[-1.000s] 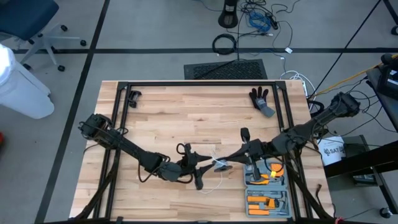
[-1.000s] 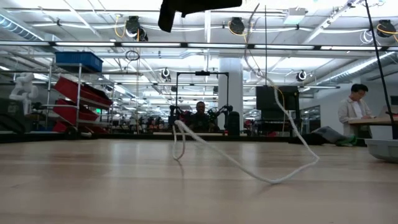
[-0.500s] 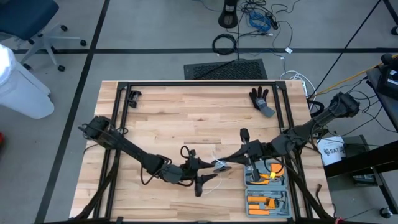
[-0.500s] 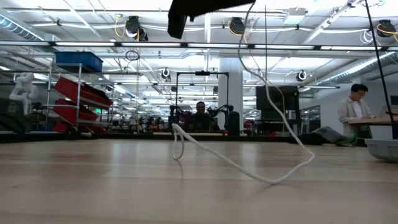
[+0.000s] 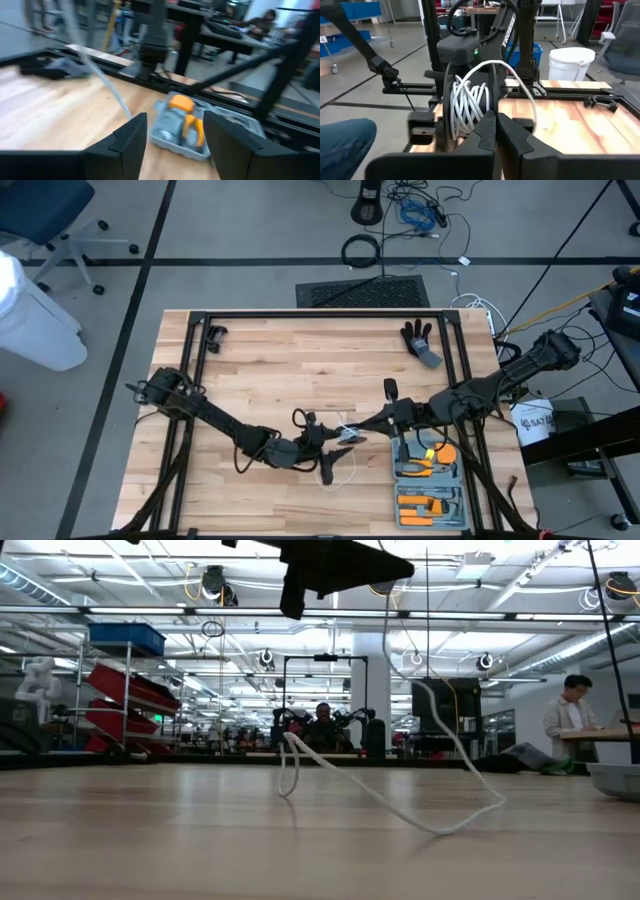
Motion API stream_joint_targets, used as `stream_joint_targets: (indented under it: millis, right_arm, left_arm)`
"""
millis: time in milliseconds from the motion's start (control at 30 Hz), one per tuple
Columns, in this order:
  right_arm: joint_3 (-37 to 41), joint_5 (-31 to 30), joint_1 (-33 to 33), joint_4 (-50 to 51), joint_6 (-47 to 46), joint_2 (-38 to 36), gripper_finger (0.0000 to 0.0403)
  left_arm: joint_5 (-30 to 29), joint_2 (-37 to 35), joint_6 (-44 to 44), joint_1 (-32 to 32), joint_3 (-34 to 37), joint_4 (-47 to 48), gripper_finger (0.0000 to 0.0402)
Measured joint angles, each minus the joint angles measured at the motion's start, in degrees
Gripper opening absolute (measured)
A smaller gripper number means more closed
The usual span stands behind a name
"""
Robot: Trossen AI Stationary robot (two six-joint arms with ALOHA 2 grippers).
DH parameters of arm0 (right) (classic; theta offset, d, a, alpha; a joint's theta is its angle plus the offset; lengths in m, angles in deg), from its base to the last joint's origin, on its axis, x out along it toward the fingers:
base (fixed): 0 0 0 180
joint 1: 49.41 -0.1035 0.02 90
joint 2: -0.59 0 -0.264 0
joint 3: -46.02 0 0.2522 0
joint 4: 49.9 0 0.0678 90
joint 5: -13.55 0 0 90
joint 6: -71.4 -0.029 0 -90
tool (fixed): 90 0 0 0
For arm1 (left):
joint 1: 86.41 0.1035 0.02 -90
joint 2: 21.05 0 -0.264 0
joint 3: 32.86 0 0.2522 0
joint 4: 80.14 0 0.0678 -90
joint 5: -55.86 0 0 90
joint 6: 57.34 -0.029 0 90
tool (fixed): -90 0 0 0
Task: Coil cords
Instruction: Uncoil the white cable wire from the spool
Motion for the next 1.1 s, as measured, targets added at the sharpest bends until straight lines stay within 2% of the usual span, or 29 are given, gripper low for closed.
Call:
stream_joint_targets:
  millis: [167,233,367,433,500,533,633,733,900,1100]
  right_arm:
    - [0.0,0.02,-0.02,0.61,-1.86,0.0,0.0]
    - [0.0,0.02,-0.02,0.73,-1.99,0.0,0.0]
    - [0.0,0.02,-0.02,0.71,-2.06,-0.02,0.0]
    - [0.0,0.17,-0.02,0.71,-2.06,-0.02,0.0]
    - [0.0,1.0,-0.02,0.68,-2.06,-0.02,0.0]
    - [0.0,1.38,-0.02,0.64,-2.09,-0.02,0.0]
    - [0.0,1.47,-0.02,0.5,-2.08,-0.02,0.0]
    - [0.0,1.46,-0.04,0.49,-2.09,-0.02,0.0]
    - [0.0,1.46,-0.04,0.47,-2.09,-0.02,0.0]
    - [0.0,1.46,-0.04,0.46,-2.35,-0.02,0.0]
  left_arm:
    - [-0.75,0.02,-0.03,0.82,-0.03,1.52,0.0149]
    - [3.78,-0.04,-0.36,0.78,-0.03,1.27,0.0134]
    - [19.71,-1.68,-1.44,0.51,-0.03,1.54,0.0124]
    - [22.76,-2.75,-1.44,0.06,-0.03,1.42,0.0123]
    - [21.26,-3.58,-1.55,-0.66,-0.03,1.58,0.0123]
    - [18.65,-3.9,-1.73,-1.1,-0.05,2.15,0.0123]
    - [7.11,-4.76,-1.94,-2.35,-0.06,7.15,0.0124]
    - [-0.78,-4.92,-1.57,-2.89,-0.06,11.57,0.0132]
    - [-2.28,-4.91,-0.04,-2.31,-0.06,11.64,0.0162]
    - [-2.52,-4.22,-0.39,-1.45,-0.06,11.77,0.0221]
